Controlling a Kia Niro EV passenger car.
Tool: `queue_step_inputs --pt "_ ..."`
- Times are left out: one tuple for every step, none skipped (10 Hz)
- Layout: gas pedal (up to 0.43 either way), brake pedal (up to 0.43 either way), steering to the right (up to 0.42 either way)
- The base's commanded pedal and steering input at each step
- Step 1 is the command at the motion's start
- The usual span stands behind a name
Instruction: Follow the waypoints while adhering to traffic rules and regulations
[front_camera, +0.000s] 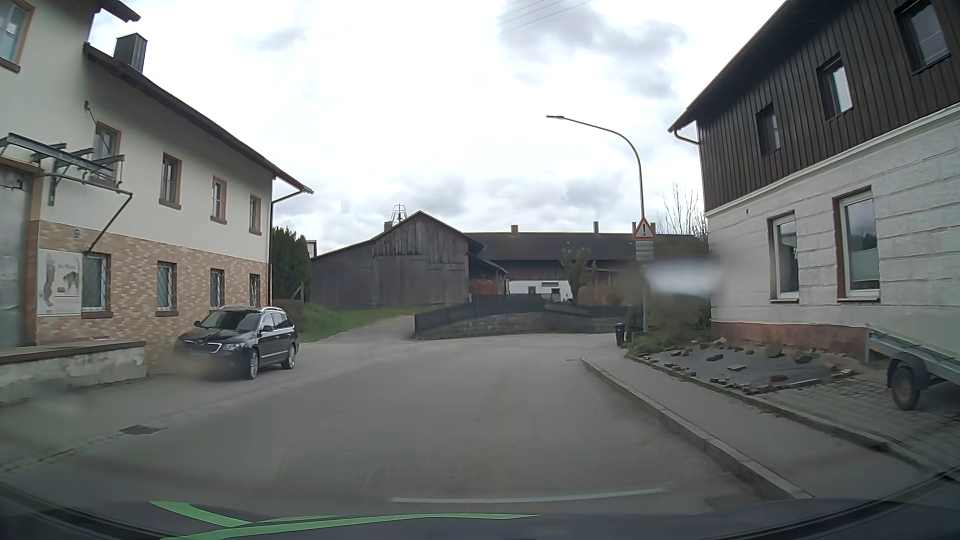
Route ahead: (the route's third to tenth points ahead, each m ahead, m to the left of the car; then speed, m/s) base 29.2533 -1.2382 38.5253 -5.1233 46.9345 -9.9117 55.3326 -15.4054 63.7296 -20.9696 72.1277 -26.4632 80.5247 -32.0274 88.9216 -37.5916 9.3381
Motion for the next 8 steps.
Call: queue_step_inputs --pt "0.0 0.006 0.031" --pt "0.0 0.012 0.031" --pt "0.0 0.024 0.031" --pt "0.0 0.024 0.031" --pt "0.0 0.024 0.031" --pt "0.0 0.024 0.031" --pt "0.0 0.024 0.031" --pt "0.0 0.018 0.031"
